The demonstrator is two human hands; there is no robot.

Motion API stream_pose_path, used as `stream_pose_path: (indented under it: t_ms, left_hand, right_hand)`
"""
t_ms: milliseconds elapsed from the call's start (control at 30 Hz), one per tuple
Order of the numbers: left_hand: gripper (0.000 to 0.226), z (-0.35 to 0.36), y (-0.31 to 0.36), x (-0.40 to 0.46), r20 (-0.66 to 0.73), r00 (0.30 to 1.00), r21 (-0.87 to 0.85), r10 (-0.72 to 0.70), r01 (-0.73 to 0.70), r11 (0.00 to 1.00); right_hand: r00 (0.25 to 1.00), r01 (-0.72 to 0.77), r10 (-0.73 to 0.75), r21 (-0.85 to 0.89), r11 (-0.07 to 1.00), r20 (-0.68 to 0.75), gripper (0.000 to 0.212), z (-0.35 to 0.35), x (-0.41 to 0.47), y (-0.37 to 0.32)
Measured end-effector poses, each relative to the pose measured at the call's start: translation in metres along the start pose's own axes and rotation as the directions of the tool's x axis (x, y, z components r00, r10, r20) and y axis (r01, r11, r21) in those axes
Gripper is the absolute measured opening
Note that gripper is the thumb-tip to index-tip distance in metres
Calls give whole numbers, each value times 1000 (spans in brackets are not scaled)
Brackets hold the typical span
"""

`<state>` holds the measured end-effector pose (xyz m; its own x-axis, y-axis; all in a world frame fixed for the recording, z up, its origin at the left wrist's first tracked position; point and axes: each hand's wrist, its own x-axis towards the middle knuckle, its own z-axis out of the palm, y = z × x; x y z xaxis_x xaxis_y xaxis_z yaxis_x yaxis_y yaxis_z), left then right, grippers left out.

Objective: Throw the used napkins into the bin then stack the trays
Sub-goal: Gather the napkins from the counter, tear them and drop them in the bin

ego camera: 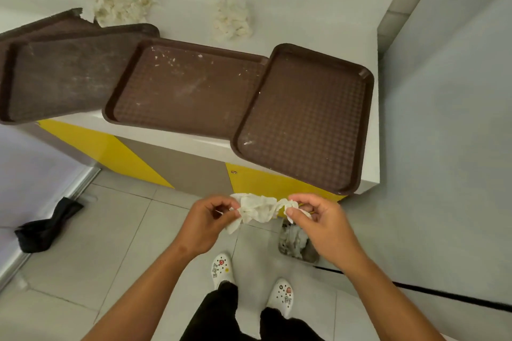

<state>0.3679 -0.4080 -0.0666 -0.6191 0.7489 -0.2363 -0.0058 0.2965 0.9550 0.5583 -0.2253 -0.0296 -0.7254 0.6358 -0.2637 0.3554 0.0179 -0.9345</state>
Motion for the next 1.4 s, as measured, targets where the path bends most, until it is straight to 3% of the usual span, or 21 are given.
stream_pose_path:
  t_ms: [333,567,700,867,933,1033,1133,1267,1400]
  left_hand:
    - [23,91,-93,20,103,986,96,-134,124,988]
    - [32,133,-189,70,173,964,155,-202,175,972]
    - [26,164,-245,98,221,953,233,-208,156,960]
    - [3,210,-311,122,311,915,357,-257,138,924]
    - [5,225,-330,131,322,905,396,-278,138,908]
    - [5,242,-348,144,319,899,414,-299,152,898]
    - [8,255,-358,154,338,891,444,-303,133,886]
    - [19,254,-363,163,358,903,469,-238,47,882]
    - [29,237,-356,160,318,918,480,-236,59,875]
  right_hand:
    - [958,-202,196,-5,979,-211,25,-5,-21,131]
    - [881,-352,351,56,934,-317,17,16,13,231]
    - [837,-412,403,59,909,-370,19,22,37,292]
    - [776,-497,446,3,868,-446,22,17,58,367]
    - [742,-508,453,27,861,-494,20,19,63,390]
    - [698,-502,448,65,862,-559,9,24,69,410]
    - [681,-513,456,71,855,-572,16,25,77,420]
    - [701,-543,434,-29,839,-566,30,22,85,425]
    - [744,-516,418,-50,855,-521,29,21,82,419]
